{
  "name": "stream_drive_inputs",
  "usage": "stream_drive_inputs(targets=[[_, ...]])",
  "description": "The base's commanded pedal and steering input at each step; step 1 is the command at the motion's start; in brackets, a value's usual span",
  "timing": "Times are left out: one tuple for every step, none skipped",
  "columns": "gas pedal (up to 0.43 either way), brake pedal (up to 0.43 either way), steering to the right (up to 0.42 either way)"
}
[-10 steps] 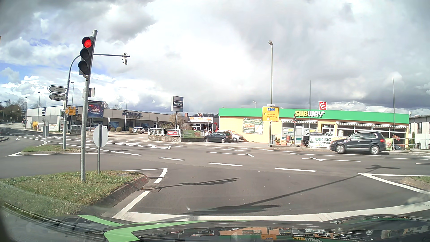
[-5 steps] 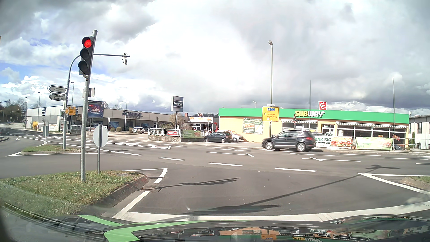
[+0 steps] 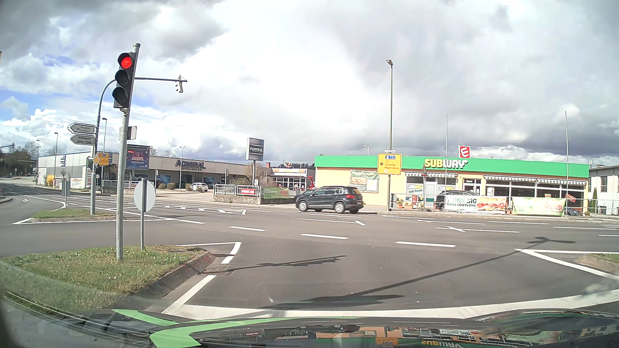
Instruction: Follow the waypoints while adhering to traffic rules and regulations
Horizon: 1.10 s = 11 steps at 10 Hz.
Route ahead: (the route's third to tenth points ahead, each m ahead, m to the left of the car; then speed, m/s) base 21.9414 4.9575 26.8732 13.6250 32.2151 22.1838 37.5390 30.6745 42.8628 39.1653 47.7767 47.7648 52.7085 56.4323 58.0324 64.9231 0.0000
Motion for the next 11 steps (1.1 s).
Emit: stream_drive_inputs(targets=[[0.0,0.311,0.012],[0.0,0.311,0.012],[0.0,0.311,0.012],[0.0,0.311,0.012],[0.0,0.305,0.012],[0.0,0.311,0.012],[0.0,0.311,0.012],[0.0,0.311,0.012],[0.0,0.311,0.012],[0.0,0.311,0.012],[0.0,0.311,0.012]])
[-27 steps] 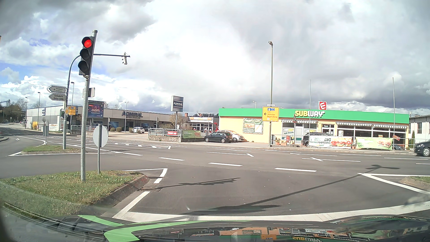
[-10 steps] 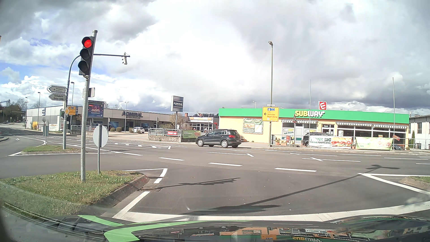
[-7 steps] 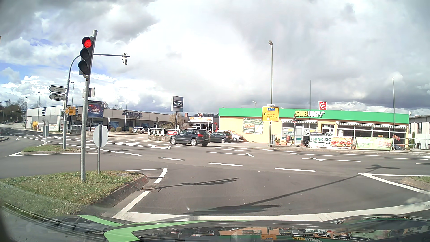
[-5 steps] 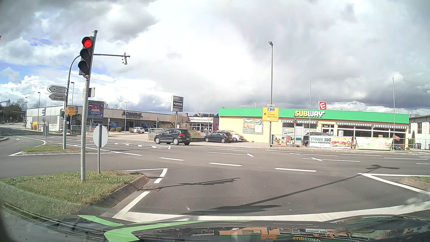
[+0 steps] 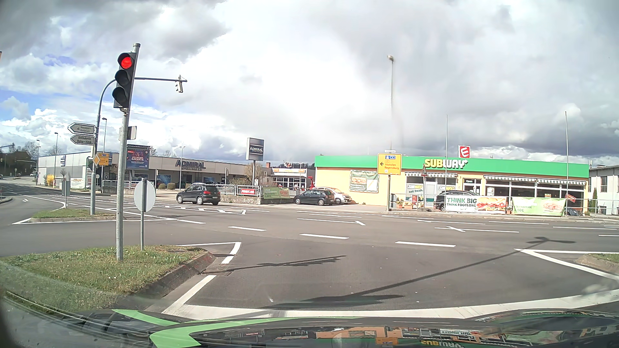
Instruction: Follow the waypoints while adhering to traffic rules and regulations
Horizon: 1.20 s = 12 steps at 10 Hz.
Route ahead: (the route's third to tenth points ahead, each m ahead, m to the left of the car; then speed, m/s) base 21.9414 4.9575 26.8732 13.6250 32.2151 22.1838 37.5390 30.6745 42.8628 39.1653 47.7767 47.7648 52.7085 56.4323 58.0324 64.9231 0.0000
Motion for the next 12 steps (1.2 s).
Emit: stream_drive_inputs(targets=[[0.0,0.311,0.012],[0.0,0.311,0.012],[0.0,0.311,0.012],[0.0,0.311,0.012],[0.0,0.311,0.012],[0.0,0.311,0.012],[0.0,0.311,0.012],[0.0,0.311,0.012],[0.0,0.311,0.012],[0.0,0.311,0.012],[0.0,0.311,0.012],[0.0,0.311,0.012]])
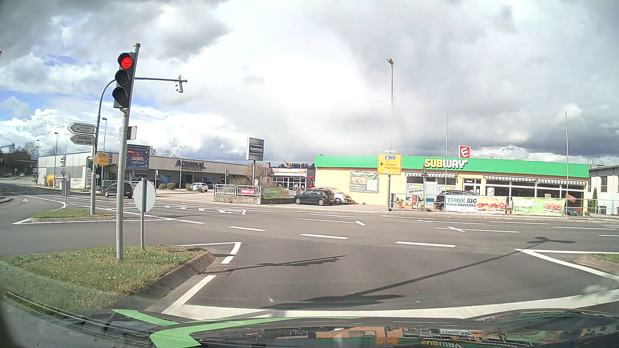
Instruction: Follow the waypoints while adhering to traffic rules and regulations
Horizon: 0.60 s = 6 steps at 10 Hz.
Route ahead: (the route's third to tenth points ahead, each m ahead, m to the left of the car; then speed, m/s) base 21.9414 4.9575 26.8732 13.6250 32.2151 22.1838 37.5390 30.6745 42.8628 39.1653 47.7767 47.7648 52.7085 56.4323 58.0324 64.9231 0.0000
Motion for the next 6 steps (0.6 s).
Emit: stream_drive_inputs(targets=[[0.0,0.311,0.012],[0.0,0.311,0.012],[0.0,0.311,0.012],[0.0,0.311,0.012],[0.0,0.311,0.012],[0.0,0.311,0.012]])
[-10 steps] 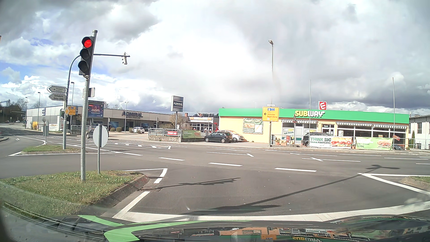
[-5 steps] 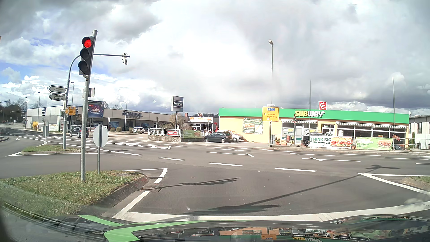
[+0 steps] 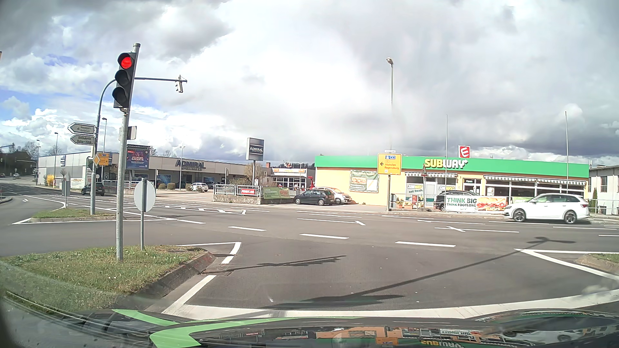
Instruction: Follow the waypoints while adhering to traffic rules and regulations
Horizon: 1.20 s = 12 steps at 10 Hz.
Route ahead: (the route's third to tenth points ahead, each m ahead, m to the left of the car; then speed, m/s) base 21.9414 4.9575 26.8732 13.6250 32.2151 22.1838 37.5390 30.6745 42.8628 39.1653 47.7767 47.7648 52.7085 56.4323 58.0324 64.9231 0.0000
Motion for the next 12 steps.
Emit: stream_drive_inputs(targets=[[0.0,0.311,0.012],[0.0,0.305,0.012],[0.0,0.311,0.012],[0.0,0.311,0.012],[0.0,0.311,0.012],[0.0,0.311,0.012],[0.0,0.311,0.012],[0.0,0.311,0.012],[0.0,0.311,0.012],[0.0,0.311,0.012],[0.0,0.311,0.012],[0.0,0.311,0.012]])
